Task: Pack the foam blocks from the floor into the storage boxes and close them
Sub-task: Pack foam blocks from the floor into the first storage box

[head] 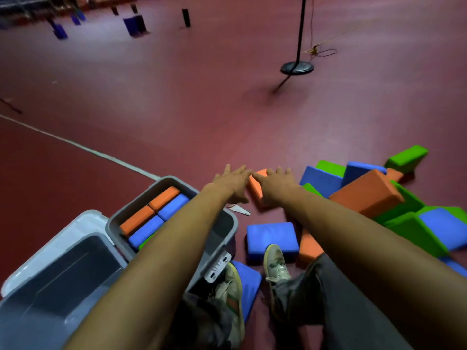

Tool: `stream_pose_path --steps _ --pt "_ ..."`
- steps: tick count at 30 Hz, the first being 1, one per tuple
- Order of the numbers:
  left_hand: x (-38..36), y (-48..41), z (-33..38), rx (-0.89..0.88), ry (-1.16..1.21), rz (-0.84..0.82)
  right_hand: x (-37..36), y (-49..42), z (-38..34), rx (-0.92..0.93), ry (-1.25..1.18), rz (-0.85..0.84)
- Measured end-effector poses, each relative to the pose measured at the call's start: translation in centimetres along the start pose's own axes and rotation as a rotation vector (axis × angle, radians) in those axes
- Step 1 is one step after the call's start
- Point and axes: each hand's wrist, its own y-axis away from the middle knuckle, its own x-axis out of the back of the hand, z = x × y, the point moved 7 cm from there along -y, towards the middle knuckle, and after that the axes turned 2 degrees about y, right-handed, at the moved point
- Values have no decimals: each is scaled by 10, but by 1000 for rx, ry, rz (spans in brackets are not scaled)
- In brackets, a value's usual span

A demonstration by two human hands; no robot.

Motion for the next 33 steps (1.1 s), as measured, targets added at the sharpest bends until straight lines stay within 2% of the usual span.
stream_pose_path --steps 9,16,21,27,33 --pt "46 2 110 -222 -152 62 -1 62 79 -184 -47 -126" --pt "19 -28 188 -352 -253 1 -49 94 148 -323 -107 -155" --pt "-12 -64 239 -420 -253 -45 -88 100 211 -493 -249 -177" --pt "-68 -128 265 -377 -209 -72 -159 73 265 -724 -569 -149" --pt "-132 -193 265 -286 -159 -72 -219 28 307 -825 -617 -86"
